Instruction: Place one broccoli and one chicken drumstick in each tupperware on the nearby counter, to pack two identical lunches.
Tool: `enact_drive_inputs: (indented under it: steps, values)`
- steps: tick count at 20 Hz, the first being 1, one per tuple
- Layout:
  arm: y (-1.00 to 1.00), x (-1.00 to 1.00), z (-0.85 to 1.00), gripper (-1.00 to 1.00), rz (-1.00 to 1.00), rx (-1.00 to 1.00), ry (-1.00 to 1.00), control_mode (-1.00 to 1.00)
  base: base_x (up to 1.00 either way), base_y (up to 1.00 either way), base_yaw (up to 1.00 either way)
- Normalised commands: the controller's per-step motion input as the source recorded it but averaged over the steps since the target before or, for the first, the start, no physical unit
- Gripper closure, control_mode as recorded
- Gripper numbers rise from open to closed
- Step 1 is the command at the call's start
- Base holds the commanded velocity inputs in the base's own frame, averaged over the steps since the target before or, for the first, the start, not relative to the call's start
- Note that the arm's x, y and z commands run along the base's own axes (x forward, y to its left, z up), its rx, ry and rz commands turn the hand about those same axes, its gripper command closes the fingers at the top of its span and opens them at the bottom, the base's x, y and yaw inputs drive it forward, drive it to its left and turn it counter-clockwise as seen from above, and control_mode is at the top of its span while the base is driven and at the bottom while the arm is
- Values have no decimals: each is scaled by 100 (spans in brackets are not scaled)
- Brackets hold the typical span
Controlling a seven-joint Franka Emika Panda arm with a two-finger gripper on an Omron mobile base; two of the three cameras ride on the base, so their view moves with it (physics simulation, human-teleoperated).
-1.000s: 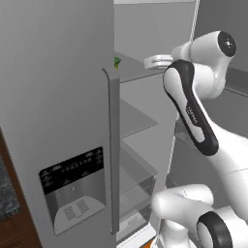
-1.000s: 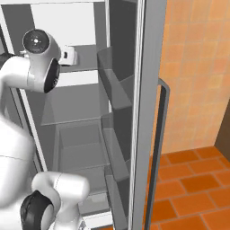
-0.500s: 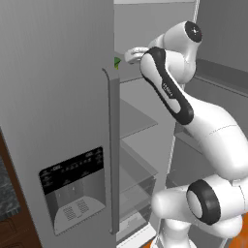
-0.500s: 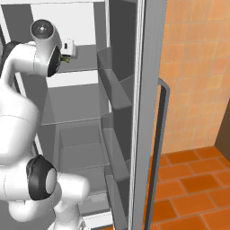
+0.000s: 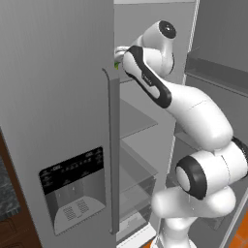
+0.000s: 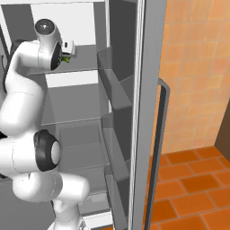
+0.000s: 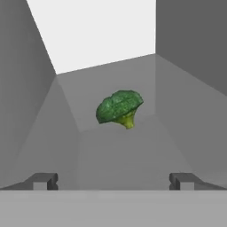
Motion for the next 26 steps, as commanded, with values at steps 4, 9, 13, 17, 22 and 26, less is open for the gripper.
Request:
enact_drive_inputs:
  steps: [4, 9, 13, 17, 22, 26]
  values:
    - [0, 52, -24, -100, -25, 2, 0, -100, 0, 0, 0]
    - [17, 51, -9, -100, -13, 3, 1, -100, 0, 0, 0]
    - [10, 60, 0, -100, -4, 9, 9, -100, 0, 0, 0]
    - [6, 59, 0, -100, 0, 7, 17, -100, 0, 0, 0]
    - [15, 41, -7, -100, 0, 0, 5, -100, 0, 0, 0]
    - [16, 4, -6, -100, 0, 0, 2, -100, 0, 0, 0]
